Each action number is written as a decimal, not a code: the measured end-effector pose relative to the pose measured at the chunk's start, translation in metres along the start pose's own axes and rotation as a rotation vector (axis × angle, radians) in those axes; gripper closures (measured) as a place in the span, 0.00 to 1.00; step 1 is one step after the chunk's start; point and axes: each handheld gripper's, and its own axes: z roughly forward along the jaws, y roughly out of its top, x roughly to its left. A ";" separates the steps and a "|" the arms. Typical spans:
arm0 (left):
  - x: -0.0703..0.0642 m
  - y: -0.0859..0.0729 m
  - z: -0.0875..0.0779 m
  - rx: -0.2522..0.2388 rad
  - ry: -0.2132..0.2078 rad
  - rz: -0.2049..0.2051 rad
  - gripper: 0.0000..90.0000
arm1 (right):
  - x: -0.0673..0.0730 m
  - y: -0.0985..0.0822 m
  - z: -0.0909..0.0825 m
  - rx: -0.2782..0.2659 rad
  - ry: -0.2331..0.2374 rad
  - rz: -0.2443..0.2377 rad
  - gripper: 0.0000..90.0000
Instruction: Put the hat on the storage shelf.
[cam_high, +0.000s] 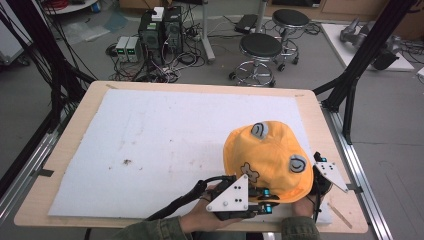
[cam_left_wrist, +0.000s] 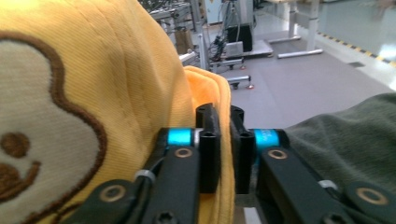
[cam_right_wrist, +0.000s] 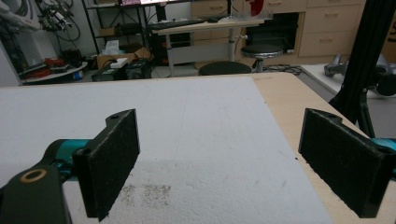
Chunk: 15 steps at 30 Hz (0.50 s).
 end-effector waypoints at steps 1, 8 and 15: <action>0.000 0.000 0.000 0.000 -0.005 -0.002 0.90 | 0.000 0.000 0.000 0.001 0.001 0.000 0.13; 0.003 0.007 -0.004 -0.010 -0.034 -0.057 0.74 | 0.000 0.000 0.000 0.001 -0.004 0.000 0.13; 0.006 0.013 -0.019 -0.054 -0.027 -0.065 0.56 | 0.000 0.000 0.000 -0.002 -0.004 0.004 0.13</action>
